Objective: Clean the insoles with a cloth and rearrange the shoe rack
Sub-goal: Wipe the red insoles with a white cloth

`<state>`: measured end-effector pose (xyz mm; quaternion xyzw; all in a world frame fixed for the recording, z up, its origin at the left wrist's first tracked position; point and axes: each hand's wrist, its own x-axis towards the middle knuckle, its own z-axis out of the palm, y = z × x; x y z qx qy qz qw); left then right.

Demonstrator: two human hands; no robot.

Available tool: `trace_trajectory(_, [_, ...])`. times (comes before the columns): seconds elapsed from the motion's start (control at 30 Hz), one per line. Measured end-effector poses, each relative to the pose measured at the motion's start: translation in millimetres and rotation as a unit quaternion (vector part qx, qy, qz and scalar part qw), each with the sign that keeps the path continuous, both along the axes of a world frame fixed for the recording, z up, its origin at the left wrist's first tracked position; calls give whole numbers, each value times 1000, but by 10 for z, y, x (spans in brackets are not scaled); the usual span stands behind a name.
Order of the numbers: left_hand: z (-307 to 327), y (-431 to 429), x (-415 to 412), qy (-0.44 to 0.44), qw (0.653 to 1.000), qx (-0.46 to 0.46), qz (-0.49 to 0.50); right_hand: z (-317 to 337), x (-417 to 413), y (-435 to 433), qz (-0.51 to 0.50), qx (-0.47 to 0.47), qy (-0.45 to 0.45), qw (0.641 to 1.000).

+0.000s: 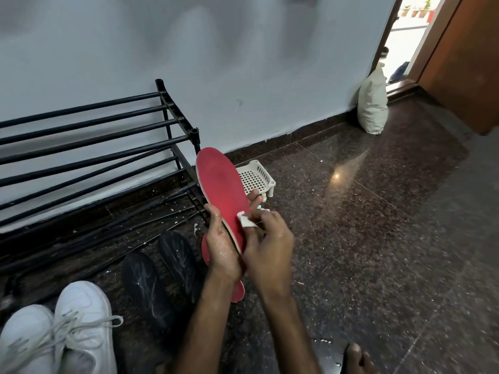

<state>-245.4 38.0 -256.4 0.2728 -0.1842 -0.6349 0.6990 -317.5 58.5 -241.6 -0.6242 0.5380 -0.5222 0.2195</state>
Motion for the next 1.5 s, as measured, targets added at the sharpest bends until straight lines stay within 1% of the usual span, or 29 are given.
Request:
trace_trajectory(0.03, [3,2,-3,-2,1000,1,4,-70,30,31,-21,-20,36,999])
trace_trajectory(0.07, [0,3,7,7,1000,1,11,-153,17,54,-40,-17,62,997])
trace_trajectory(0.1, [-5,-1,29,18,1000,-1,20,-259,-29,71,-59,6,83,995])
trace_trajectory(0.17, [-17,-5,66,32,999,-18,34,-492,-159,88,-83,87,99,988])
trace_trajectory(0.23, [-15,4,94,31,999,-35,25,-641,-316,65,-103,139,60,983])
trace_trajectory(0.33, [5,21,124,19,999,-47,4,-510,-468,-56,-146,154,-55,976])
trace_trajectory(0.4, [-54,25,130,17,999,-39,-3,-266,-462,-88,-113,121,-107,980])
trace_trajectory(0.47, [-79,21,117,33,999,-30,-4,-50,-363,-75,-42,90,-130,986])
trace_trajectory(0.5, [-59,26,106,43,999,-21,-6,-6,-308,-60,-8,89,-121,989])
trace_trajectory(0.57, [-35,28,107,54,998,-13,-2,-94,-242,-32,20,99,-56,993])
trace_trajectory(0.67, [-18,33,174,63,997,-33,1,-390,-331,-14,-31,125,58,990])
trace_trajectory(0.7, [-19,40,188,69,997,-42,-7,-454,-389,-5,-52,132,74,987])
trace_trajectory(0.73, [-17,53,196,77,996,-47,-18,-470,-453,-2,-67,145,56,986])
trace_trajectory(0.8, [-3,69,193,87,994,-48,-37,-381,-547,-21,-77,153,-26,985])
trace_trajectory(0.87, [-10,71,202,92,994,-39,-40,-179,-552,-57,-36,109,-92,989])
trace_trajectory(0.93, [-46,48,200,87,995,-18,-37,41,-456,-67,38,50,-109,992])
trace_trajectory(0.97, [-55,37,191,83,996,-9,-38,113,-388,-63,72,22,-92,993])
trace_trajectory(1.0, [-48,31,174,81,996,-6,-43,141,-333,-54,104,-1,-55,993])
trace_trajectory(1.07, [-39,34,164,85,995,-5,-43,68,-305,-37,159,2,30,987])
trace_trajectory(1.13, [-38,37,214,95,995,-15,-26,-109,-449,-58,199,105,99,969])
trace_trajectory(1.17, [-34,41,251,100,995,-22,-17,-194,-548,-57,196,173,165,951])
trace_trajectory(1.2, [-28,39,284,104,994,-30,-10,-266,-648,-49,173,225,230,931])
trace_trajectory(1.23, [-34,37,313,106,994,-38,-9,-308,-739,-43,139,257,252,923])
trace_trajectory(1.27, [-31,37,330,106,993,-43,-13,-320,-811,-48,101,265,229,931])
trace_trajectory(1.33, [-1,35,334,94,995,-42,-15,-226,-856,-81,32,218,139,965])
trace_trajectory(1.4, [38,32,309,87,995,-46,-21,-68,-800,-159,34,169,25,985])
trace_trajectory(1.43, [40,26,293,85,995,-44,-20,-5,-731,-187,55,158,-41,985])
trace_trajectory(1.47, [33,18,278,82,996,-36,-17,57,-633,-179,80,164,-114,977])
trace_trajectory(1.5, [29,10,257,78,997,-25,-16,94,-543,-163,108,183,-192,958])
